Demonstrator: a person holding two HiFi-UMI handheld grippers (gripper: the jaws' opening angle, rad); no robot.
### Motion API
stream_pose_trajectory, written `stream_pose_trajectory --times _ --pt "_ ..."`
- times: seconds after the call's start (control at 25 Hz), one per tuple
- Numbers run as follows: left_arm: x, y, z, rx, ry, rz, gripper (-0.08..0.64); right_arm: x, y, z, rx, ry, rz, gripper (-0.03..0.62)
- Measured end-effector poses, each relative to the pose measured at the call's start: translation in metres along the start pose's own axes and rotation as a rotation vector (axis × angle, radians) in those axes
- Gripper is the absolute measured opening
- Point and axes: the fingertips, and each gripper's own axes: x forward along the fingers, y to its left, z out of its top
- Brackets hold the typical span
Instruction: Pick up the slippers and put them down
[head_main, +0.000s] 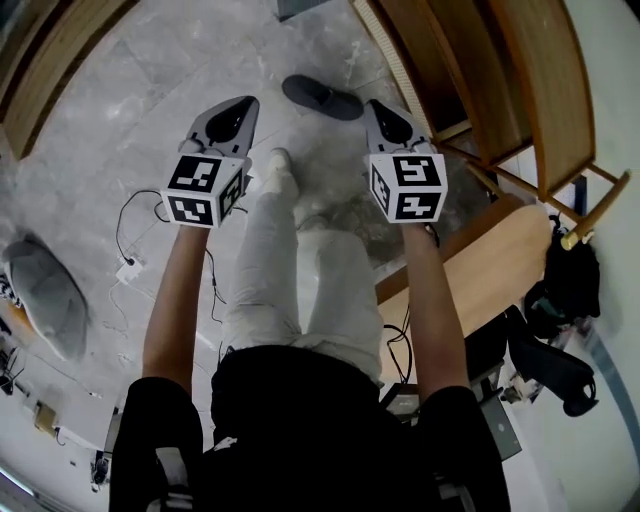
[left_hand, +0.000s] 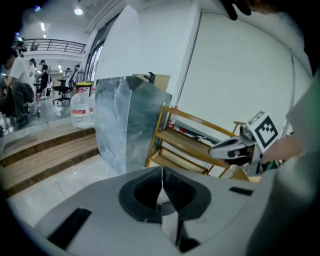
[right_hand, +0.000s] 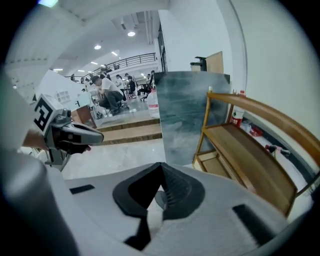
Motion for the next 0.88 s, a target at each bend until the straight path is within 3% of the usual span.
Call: stream_pose_trajectory --times 0.4,0.6,0.88 --pt "-0.102 -0.047 0.137 0.055 -0.129 -0.005 0.006 -0.134 0.025 0.136 -0.028 -0.137 -0.014 0.000" --pt "-0.140 -0.082 0.173 0.024 -0.130 -0.032 0.006 -0.183 0.036 0.177 -0.012 -0.216 -0.023 0.000" --pt "-0.192 -0.118 0.220 0.123 -0.233 -0.040 0.006 -0.252 0.056 0.221 -0.071 -0.313 -0.057 0.000"
